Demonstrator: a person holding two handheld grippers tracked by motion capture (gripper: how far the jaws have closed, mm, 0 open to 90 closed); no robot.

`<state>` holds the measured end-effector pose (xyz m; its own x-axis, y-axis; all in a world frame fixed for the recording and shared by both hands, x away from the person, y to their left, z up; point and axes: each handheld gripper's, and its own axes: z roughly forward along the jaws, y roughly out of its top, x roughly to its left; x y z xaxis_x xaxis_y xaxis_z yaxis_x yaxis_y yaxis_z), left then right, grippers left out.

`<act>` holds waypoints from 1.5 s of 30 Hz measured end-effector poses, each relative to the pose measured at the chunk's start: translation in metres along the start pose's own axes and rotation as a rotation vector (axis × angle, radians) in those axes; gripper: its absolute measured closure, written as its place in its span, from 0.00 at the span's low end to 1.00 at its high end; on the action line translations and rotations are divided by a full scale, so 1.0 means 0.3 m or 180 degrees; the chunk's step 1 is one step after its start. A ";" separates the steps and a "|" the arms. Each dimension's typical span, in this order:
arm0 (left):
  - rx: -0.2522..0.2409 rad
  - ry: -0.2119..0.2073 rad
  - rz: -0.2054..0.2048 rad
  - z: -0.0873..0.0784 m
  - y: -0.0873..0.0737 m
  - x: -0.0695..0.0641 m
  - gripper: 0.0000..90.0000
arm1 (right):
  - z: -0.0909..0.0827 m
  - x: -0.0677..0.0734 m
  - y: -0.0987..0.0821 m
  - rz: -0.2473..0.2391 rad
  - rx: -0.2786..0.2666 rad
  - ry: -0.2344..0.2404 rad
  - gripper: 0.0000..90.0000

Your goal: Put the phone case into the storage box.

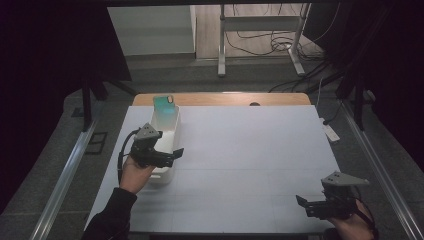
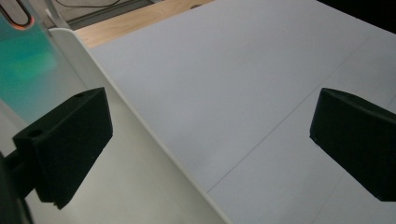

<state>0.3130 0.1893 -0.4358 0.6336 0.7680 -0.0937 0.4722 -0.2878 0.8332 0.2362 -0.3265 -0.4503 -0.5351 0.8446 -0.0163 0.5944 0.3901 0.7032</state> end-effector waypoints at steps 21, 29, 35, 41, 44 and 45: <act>0.0002 -0.0043 -0.0048 -0.080 -0.064 -0.043 0.00 | 0.000 0.001 0.000 -0.0003 0.0005 -0.0002 0.00; 0.0004 -0.0030 -0.0064 -0.109 -0.091 -0.058 0.00 | 0.000 0.002 -0.001 -0.0004 0.0006 -0.0006 0.00; -0.0042 0.0006 -0.0130 -0.141 -0.113 -0.056 0.00 | 0.000 0.002 -0.001 -0.0009 0.0010 -0.0009 0.00; -0.0053 0.0047 -0.0145 -0.164 -0.135 -0.063 0.00 | 0.000 0.003 -0.001 -0.0007 0.0003 -0.0015 0.00; -0.0045 0.0070 -0.0140 -0.174 -0.144 -0.067 0.00 | 0.000 0.003 -0.001 -0.0014 0.0002 -0.0019 0.00; -0.0040 0.0077 -0.0135 -0.177 -0.147 -0.069 0.00 | 0.000 0.003 -0.001 -0.0014 0.0002 -0.0019 0.00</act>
<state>0.2465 0.2166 -0.4417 0.5980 0.7931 -0.1159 0.4905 -0.2477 0.8355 0.2354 -0.3258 -0.4506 -0.5342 0.8450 -0.0235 0.5923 0.3940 0.7027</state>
